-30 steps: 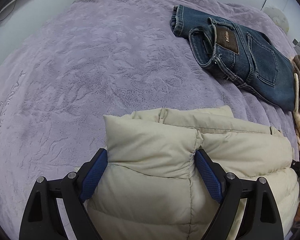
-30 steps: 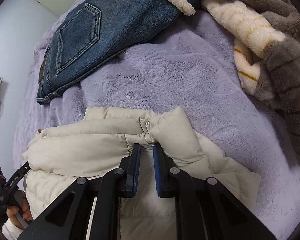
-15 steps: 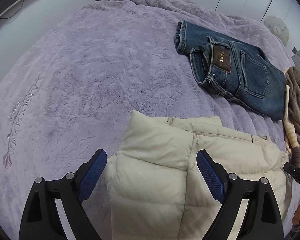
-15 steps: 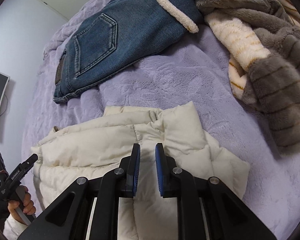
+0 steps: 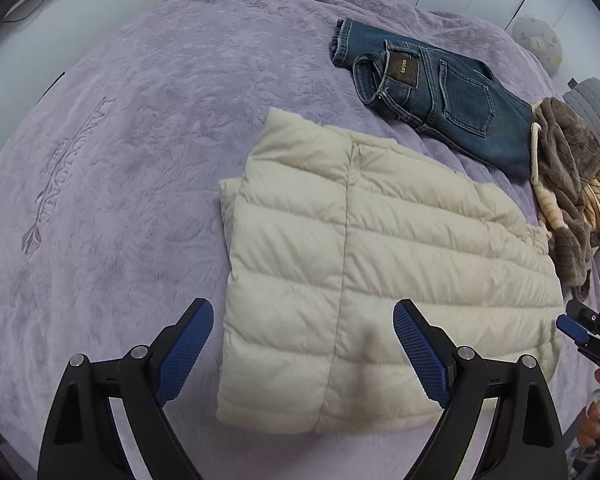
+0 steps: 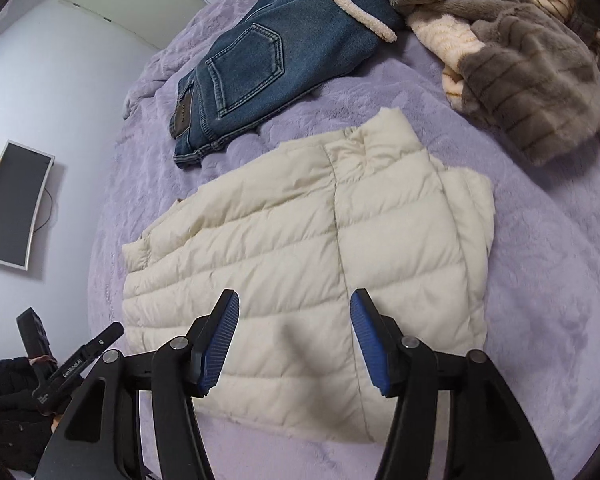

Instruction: Fold large clothes

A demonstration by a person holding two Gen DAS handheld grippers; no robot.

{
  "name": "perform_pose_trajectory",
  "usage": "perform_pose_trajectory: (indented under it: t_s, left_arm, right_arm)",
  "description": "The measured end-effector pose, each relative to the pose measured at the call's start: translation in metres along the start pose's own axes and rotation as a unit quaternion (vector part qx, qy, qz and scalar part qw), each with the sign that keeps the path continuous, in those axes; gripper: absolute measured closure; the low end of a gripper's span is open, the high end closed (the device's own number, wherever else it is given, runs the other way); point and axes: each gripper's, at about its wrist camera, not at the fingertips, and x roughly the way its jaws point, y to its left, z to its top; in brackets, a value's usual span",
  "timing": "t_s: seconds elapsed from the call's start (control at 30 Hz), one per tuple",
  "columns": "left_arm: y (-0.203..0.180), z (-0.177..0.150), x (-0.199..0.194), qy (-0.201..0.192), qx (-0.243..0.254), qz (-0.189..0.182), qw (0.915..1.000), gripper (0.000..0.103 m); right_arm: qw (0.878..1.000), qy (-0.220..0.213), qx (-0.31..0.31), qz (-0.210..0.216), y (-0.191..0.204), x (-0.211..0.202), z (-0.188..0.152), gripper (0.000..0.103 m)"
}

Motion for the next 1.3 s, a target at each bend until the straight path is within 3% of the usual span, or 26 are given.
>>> perform_pose_trajectory:
  t_s: [0.03,0.1,0.2,0.3,0.53,0.73,0.8,1.13,1.23,1.3]
  left_arm:
    - [0.001,-0.008,-0.003,0.0,-0.002,-0.001,1.0,0.011]
    - [0.004,-0.022,-0.007,0.002,-0.006,0.0,1.0,0.0]
    - [0.008,-0.04,-0.013,0.004,-0.009,-0.008,0.9999,0.0]
    - [0.016,-0.054,-0.015,0.015,-0.025,-0.027,0.9992,0.0]
    - [0.048,-0.083,0.006,0.055,-0.128,-0.072,0.9876,0.0]
    - [0.066,-0.091,0.034,0.068,-0.213,-0.15,0.9631,0.0]
    - [0.068,-0.089,0.043,0.064,-0.233,-0.159,0.9572,0.0]
    - [0.055,-0.061,0.072,0.047,-0.256,-0.147,0.9543,0.0]
    - [0.054,-0.056,0.075,0.047,-0.263,-0.136,0.954,0.011]
    - [0.056,-0.053,0.072,0.046,-0.258,-0.133,0.9557,0.042]
  right_arm:
    - [1.0,0.001,0.003,0.002,0.0,-0.003,-0.008,0.036]
    - [1.0,0.004,0.012,0.009,-0.001,-0.008,-0.024,0.03]
    - [1.0,0.007,0.025,0.015,-0.005,-0.017,-0.048,0.029]
    - [0.999,0.01,0.041,0.029,-0.011,-0.022,-0.069,0.02]
    - [0.99,0.031,0.116,0.071,-0.037,-0.003,-0.104,0.02]
    - [0.973,0.025,0.191,0.13,-0.062,0.021,-0.11,0.02]
    - [0.968,0.02,0.205,0.143,-0.067,0.029,-0.109,0.02]
    - [0.947,0.005,0.263,0.186,-0.08,0.069,-0.097,0.02]
    - [0.94,0.0,0.282,0.193,-0.081,0.077,-0.095,0.023]
    - [0.934,-0.002,0.296,0.2,-0.082,0.079,-0.095,0.039]
